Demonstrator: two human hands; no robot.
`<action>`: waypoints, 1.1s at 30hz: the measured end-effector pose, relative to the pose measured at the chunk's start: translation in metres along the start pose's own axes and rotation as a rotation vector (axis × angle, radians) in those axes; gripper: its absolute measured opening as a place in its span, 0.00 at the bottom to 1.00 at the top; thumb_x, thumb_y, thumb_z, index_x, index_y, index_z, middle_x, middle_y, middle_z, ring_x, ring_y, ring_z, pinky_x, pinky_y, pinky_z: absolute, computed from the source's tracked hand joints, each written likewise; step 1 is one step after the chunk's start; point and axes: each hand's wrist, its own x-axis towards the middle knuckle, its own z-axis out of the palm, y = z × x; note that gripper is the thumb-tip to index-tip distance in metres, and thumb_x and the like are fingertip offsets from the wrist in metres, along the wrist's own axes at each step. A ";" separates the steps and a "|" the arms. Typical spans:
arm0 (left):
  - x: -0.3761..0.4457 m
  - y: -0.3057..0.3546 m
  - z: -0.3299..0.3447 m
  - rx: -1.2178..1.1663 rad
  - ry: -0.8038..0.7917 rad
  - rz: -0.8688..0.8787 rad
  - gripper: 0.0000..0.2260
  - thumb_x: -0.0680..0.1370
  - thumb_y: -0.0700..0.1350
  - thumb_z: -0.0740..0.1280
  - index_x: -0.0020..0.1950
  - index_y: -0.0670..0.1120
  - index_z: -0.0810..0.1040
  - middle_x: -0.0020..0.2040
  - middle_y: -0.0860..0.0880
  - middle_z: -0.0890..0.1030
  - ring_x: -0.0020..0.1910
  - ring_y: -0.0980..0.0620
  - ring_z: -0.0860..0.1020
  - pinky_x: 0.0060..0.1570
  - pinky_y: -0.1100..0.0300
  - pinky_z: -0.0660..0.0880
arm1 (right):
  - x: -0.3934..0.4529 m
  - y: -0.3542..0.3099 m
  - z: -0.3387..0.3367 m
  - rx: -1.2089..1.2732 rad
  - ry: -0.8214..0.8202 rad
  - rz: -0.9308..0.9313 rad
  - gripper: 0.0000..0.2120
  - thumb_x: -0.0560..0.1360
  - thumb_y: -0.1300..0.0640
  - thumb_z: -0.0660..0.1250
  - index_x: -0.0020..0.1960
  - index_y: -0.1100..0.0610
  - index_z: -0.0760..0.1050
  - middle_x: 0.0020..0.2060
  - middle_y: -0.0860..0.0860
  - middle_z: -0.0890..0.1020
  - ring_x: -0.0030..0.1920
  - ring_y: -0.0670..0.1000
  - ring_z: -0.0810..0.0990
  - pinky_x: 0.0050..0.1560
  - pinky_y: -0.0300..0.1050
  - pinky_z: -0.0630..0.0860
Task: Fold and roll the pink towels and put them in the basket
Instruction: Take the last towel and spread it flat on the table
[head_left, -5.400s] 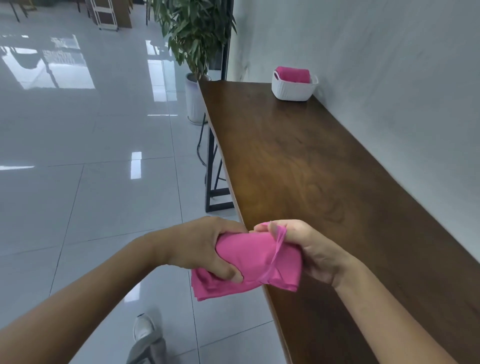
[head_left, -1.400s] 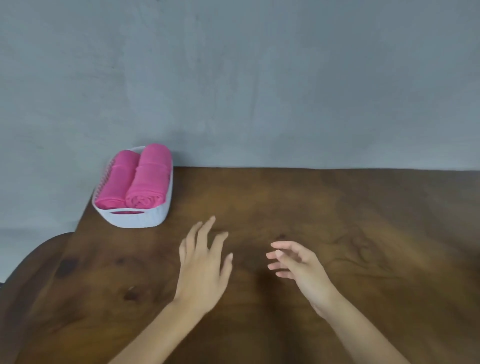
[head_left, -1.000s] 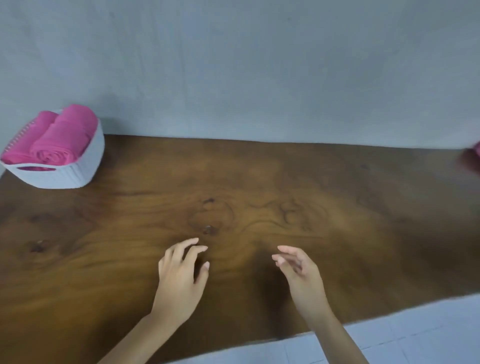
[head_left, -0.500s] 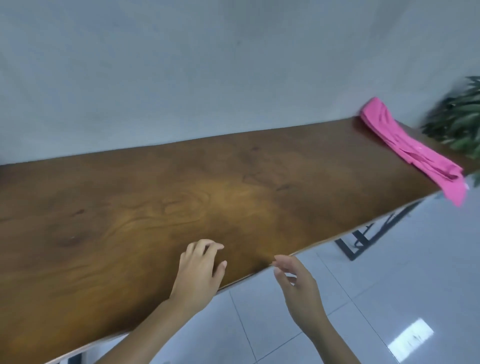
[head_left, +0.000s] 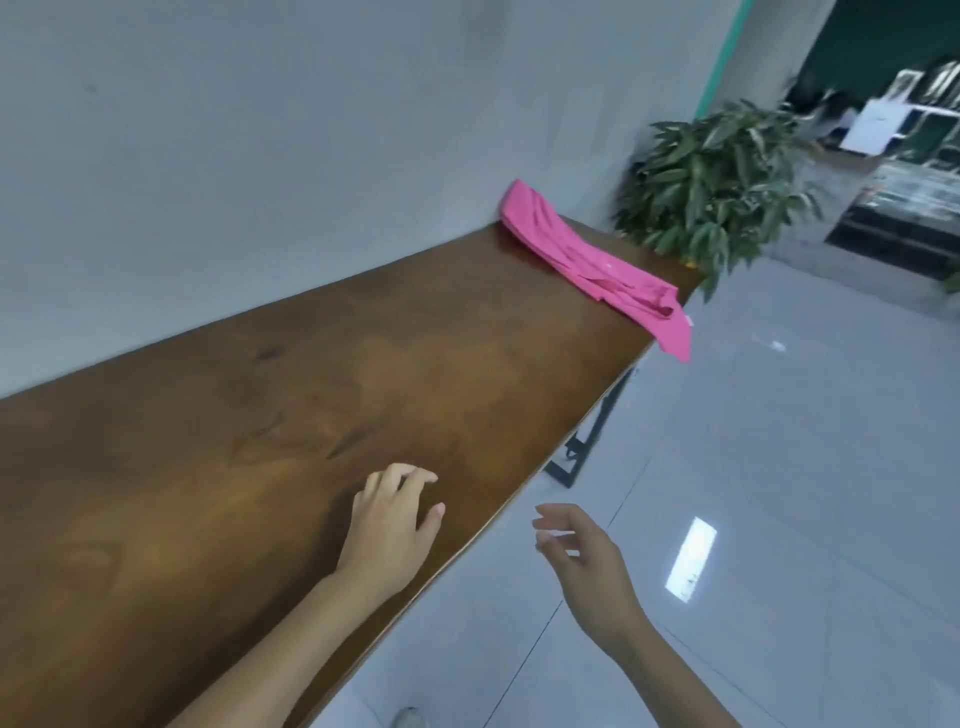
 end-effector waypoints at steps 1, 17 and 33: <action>0.019 0.004 0.008 -0.011 -0.010 0.010 0.13 0.81 0.53 0.65 0.65 0.54 0.76 0.63 0.57 0.73 0.63 0.54 0.71 0.62 0.58 0.68 | 0.016 0.000 -0.008 -0.001 0.017 0.012 0.09 0.82 0.53 0.64 0.57 0.40 0.76 0.52 0.38 0.82 0.50 0.39 0.80 0.47 0.33 0.75; 0.261 0.064 0.127 0.060 -0.232 0.082 0.24 0.82 0.54 0.62 0.77 0.51 0.65 0.78 0.48 0.62 0.78 0.47 0.58 0.75 0.46 0.58 | 0.169 0.044 -0.101 -0.038 0.175 0.191 0.08 0.82 0.53 0.63 0.59 0.44 0.76 0.52 0.41 0.82 0.47 0.41 0.82 0.49 0.40 0.80; 0.372 0.109 0.216 0.319 -0.037 -0.146 0.26 0.82 0.60 0.56 0.78 0.52 0.66 0.79 0.46 0.62 0.79 0.46 0.57 0.76 0.46 0.55 | 0.417 0.094 -0.239 -0.128 0.199 -0.031 0.08 0.82 0.55 0.63 0.58 0.50 0.78 0.53 0.41 0.81 0.52 0.42 0.79 0.53 0.42 0.75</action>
